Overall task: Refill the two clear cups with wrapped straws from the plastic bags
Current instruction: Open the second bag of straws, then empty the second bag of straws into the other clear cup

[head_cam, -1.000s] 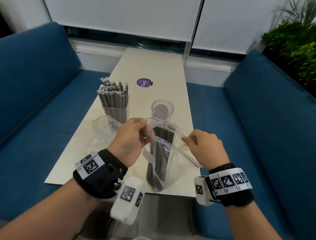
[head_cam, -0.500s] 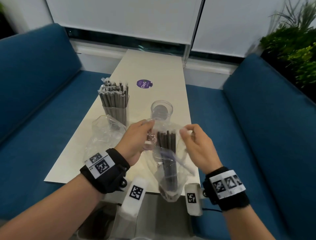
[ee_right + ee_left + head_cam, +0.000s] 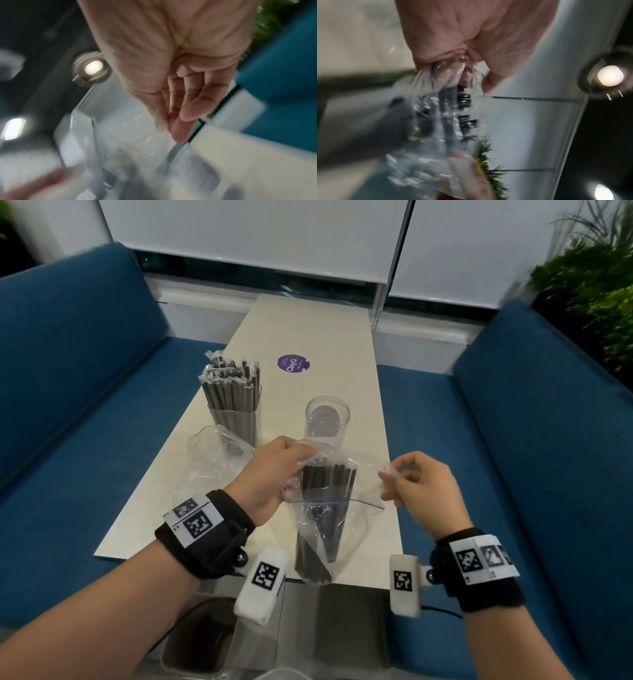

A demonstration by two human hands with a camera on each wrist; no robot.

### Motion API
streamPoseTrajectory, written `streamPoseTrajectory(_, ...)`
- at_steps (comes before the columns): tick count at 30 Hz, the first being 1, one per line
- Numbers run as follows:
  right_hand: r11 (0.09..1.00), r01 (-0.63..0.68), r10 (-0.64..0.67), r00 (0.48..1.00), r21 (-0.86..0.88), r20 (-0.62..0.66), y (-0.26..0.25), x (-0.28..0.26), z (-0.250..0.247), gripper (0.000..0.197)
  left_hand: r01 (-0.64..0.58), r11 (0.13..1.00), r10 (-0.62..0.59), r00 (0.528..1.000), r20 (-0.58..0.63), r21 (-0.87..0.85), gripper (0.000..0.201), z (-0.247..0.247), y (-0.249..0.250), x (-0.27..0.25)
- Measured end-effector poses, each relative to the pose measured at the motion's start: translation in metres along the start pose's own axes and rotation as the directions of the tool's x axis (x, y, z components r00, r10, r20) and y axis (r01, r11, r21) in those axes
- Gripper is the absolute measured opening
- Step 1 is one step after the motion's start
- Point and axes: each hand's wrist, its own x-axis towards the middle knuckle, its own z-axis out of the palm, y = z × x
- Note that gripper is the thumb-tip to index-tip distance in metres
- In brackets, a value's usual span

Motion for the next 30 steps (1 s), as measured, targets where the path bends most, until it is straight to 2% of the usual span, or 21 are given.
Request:
streamPoseTrajectory(1,0.981,-0.052,0.046,0.998,0.188,0.035,-0.002,-0.001,0.002,0.006,-0.052,0.993,0.053,0.999,-0.006,0.103,0.019,0.001,-0.001,-0.001)
streamPoseTrajectory(3,0.858,-0.166,0.096,0.981,0.485,0.166,-0.008,-0.004,0.005,0.009,-0.167,0.958,0.166,0.986,0.027,0.232,0.024,0.005,-0.005,-0.004)
streamPoseTrajectory(5,0.733,-0.249,0.089,0.958,0.633,0.274,-0.014,-0.007,0.006,0.017,-0.206,0.949,0.207,0.978,0.019,0.239,0.028,0.006,-0.008,-0.005)
streamPoseTrajectory(7,0.660,-0.271,0.087,0.954,0.701,0.288,-0.017,-0.008,0.013,0.021,-0.197,0.961,0.202,0.979,-0.008,0.196,0.037,0.009,-0.007,-0.003)
streamPoseTrajectory(8,0.661,-0.257,0.107,0.962,0.705,0.251,-0.018,-0.009,0.019,0.022,-0.188,0.965,0.196,0.980,-0.026,0.184,0.041,0.010,-0.006,-0.001)
streamPoseTrajectory(9,0.740,-0.197,0.121,0.979,0.643,0.161,-0.017,-0.009,0.025,0.023,-0.183,0.968,0.194,0.980,-0.047,0.170,0.040,0.012,-0.005,0.000)
streamPoseTrajectory(10,0.874,-0.098,0.093,0.995,0.475,0.036,-0.017,-0.008,0.031,0.022,-0.183,0.973,0.194,0.979,-0.068,0.142,0.036,0.014,-0.003,0.002)
streamPoseTrajectory(11,0.976,0.028,-0.012,0.997,0.218,-0.078,-0.016,-0.008,0.036,0.020,-0.186,0.978,0.194,0.977,-0.086,0.096,0.032,0.015,-0.001,0.005)
streamPoseTrajectory(12,0.989,0.146,-0.149,0.981,-0.028,-0.123,-0.013,-0.009,0.040,0.018,-0.184,0.982,0.188,0.977,-0.104,0.046,0.029,0.014,0.000,0.008)
streamPoseTrajectory(13,0.963,0.212,-0.232,0.966,-0.166,-0.111,-0.009,-0.009,0.042,0.019,-0.182,0.983,0.182,0.977,-0.115,0.008,0.029,0.014,0.002,0.010)
streamPoseTrajectory(15,0.933,0.256,-0.286,0.954,-0.253,-0.093,-0.001,-0.009,0.043,0.028,-0.187,0.982,0.183,0.975,-0.124,-0.022,0.032,0.010,0.003,0.014)
streamPoseTrajectory(18,0.853,0.282,-0.389,0.905,-0.439,-0.174,0.003,-0.010,0.041,0.019,-0.192,0.981,0.192,0.972,-0.132,0.008,0.034,0.005,-0.004,0.018)
streamPoseTrajectory(20,0.883,0.292,-0.383,0.902,-0.368,-0.201,0.000,-0.011,0.038,0.013,-0.230,0.973,0.233,0.963,-0.132,0.039,0.030,0.006,-0.008,0.017)
streamPoseTrajectory(22,0.969,0.240,-0.246,0.957,-0.052,-0.156,-0.005,-0.009,0.036,0.011,-0.252,0.962,0.264,0.956,-0.130,0.104,0.030,0.008,-0.009,0.017)
streamPoseTrajectory(24,0.968,0.116,-0.103,0.992,0.223,-0.073,-0.009,-0.006,0.038,0.015,-0.235,0.955,0.259,0.958,-0.124,0.180,0.044,0.008,-0.010,0.018)
streamPoseTrajectory(25,0.960,0.091,-0.079,0.995,0.266,-0.056,-0.010,-0.005,0.039,0.016,-0.212,0.955,0.241,0.962,-0.125,0.207,0.050,0.007,-0.010,0.018)
streamPoseTrajectory(27,0.964,0.116,-0.097,0.991,0.239,-0.088,-0.012,-0.004,0.039,0.017,-0.158,0.963,0.189,0.974,-0.128,0.220,0.058,0.008,-0.008,0.017)
streamPoseTrajectory(30,0.965,0.181,-0.144,0.971,0.191,-0.191,-0.013,0.001,0.036,0.019,-0.079,0.974,0.103,0.989,-0.108,0.211,0.055,0.009,-0.006,0.019)
